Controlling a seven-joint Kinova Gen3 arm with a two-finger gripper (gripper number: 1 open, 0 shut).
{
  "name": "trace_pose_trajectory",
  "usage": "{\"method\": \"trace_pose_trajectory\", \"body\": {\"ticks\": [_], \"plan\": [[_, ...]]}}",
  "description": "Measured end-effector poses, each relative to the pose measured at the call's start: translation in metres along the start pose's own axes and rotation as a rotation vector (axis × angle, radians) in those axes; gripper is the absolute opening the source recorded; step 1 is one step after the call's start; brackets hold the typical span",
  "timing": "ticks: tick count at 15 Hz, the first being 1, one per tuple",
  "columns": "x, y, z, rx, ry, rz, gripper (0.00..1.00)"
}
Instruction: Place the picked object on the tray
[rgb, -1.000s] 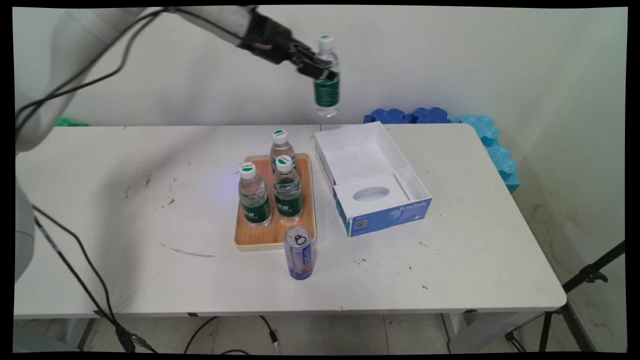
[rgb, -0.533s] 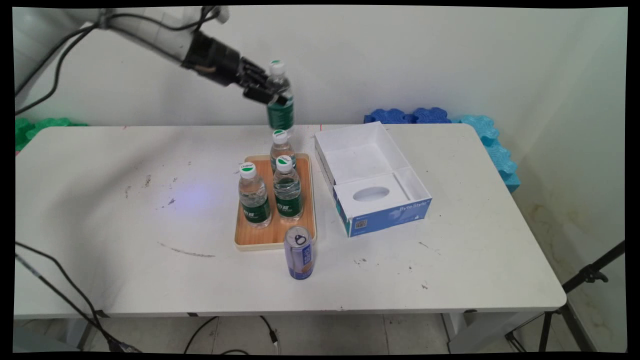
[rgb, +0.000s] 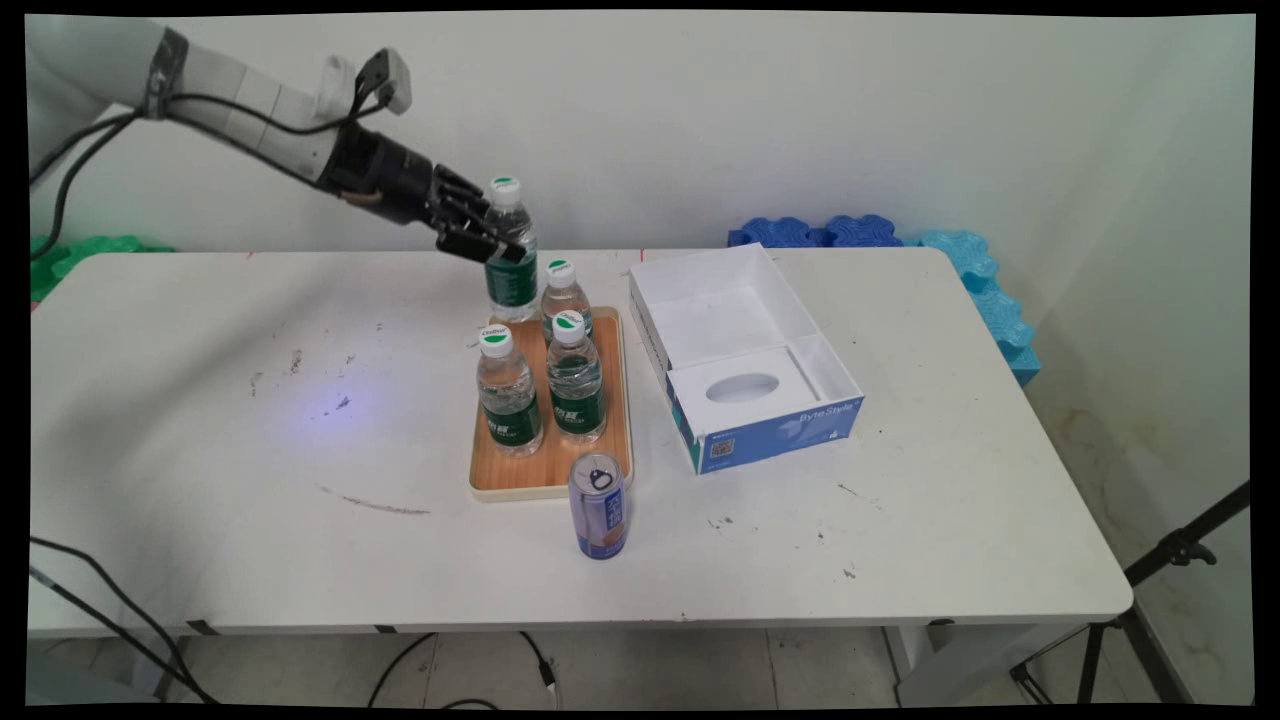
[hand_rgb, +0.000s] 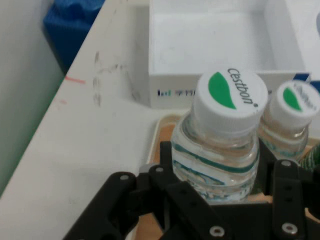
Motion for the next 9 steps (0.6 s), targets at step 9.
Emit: {"method": "trace_pose_trajectory", "body": {"ticks": [9], "plan": [[-0.031,0.025,0.020,0.009,-0.013,-0.041,0.00]]}}
